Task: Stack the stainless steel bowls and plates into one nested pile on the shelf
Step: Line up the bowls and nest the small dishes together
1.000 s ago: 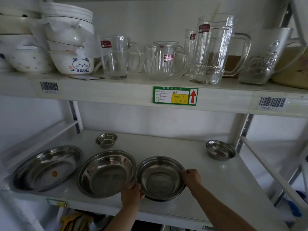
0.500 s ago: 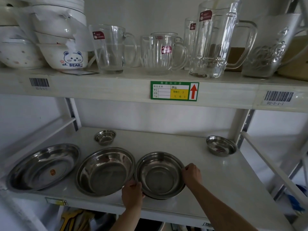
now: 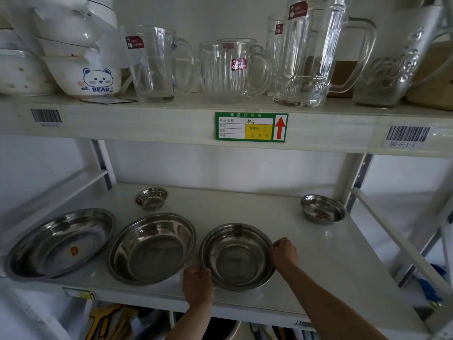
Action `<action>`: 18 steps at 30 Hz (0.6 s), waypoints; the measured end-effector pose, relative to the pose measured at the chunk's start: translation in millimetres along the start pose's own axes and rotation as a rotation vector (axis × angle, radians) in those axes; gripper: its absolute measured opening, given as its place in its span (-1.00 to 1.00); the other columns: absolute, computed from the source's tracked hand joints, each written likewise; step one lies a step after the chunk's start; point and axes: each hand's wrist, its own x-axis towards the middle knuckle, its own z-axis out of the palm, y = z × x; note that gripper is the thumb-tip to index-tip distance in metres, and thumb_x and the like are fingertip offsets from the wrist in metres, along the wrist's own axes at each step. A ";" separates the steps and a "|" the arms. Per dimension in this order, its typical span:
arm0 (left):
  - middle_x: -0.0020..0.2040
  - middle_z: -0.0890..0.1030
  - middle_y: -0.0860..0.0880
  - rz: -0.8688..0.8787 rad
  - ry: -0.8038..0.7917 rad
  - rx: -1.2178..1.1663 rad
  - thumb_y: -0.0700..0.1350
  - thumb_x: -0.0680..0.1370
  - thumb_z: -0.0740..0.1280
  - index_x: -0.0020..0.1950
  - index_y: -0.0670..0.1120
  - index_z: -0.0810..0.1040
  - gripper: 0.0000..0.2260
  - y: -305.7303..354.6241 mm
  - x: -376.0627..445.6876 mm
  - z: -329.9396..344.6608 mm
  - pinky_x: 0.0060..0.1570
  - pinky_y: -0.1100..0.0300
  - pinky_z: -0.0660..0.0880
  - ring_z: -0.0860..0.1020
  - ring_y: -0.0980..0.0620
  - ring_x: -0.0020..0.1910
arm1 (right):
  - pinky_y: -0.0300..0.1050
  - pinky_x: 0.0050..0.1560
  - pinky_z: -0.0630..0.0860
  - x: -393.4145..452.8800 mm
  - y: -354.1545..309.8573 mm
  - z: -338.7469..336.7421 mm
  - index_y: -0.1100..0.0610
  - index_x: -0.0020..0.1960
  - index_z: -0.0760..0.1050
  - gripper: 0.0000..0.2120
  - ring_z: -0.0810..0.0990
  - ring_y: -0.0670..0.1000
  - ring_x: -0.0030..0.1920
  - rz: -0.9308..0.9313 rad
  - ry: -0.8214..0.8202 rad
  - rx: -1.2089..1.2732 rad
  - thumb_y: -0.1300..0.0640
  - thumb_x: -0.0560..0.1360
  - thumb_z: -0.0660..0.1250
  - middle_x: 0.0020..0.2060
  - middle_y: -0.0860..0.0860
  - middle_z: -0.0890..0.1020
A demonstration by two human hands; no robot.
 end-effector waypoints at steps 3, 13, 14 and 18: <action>-0.50 0.51 -0.12 0.023 -0.001 0.030 -0.26 0.40 0.28 -0.41 -0.22 0.47 -0.82 -0.1 3.4 2.0 -0.28 -0.08 0.61 0.47 -0.02 -0.51 | -0.11 -0.06 0.46 -3.3 1.4 -2.6 0.17 0.01 0.54 -0.83 0.61 0.18 0.07 0.009 -0.019 -0.005 0.16 0.47 0.23 0.03 0.14 0.64; -0.27 0.57 -0.09 0.155 0.083 -0.037 -0.17 0.47 0.36 -0.13 -0.18 0.53 -0.92 29.1 -13.1 10.1 -0.20 0.10 0.40 0.52 -0.04 -0.26 | -0.11 -0.06 0.52 -6.9 -1.7 -23.3 0.19 -0.05 0.61 -0.77 0.63 0.16 -0.01 0.019 -0.049 0.087 0.06 0.45 0.30 -0.07 0.12 0.68; -0.28 0.56 -0.09 0.199 0.057 -0.055 -0.18 0.47 0.37 -0.16 -0.16 0.52 -0.94 35.5 -14.8 12.9 -0.20 0.09 0.42 0.52 -0.05 -0.27 | -0.12 -0.08 0.49 -6.4 -2.3 -26.0 0.20 -0.05 0.62 -0.76 0.63 0.16 -0.01 0.020 -0.035 0.101 0.05 0.46 0.30 -0.08 0.12 0.67; -0.29 0.58 -0.09 0.320 -0.064 -0.039 -0.16 0.48 0.37 -0.19 -0.14 0.56 -0.92 57.8 -16.8 32.5 -0.23 0.11 0.46 0.52 -0.07 -0.28 | -0.12 -0.11 0.43 -5.0 -4.3 -36.9 0.20 -0.24 0.58 -0.74 0.60 0.16 -0.09 0.017 0.008 0.160 0.04 0.51 0.31 -0.20 0.14 0.64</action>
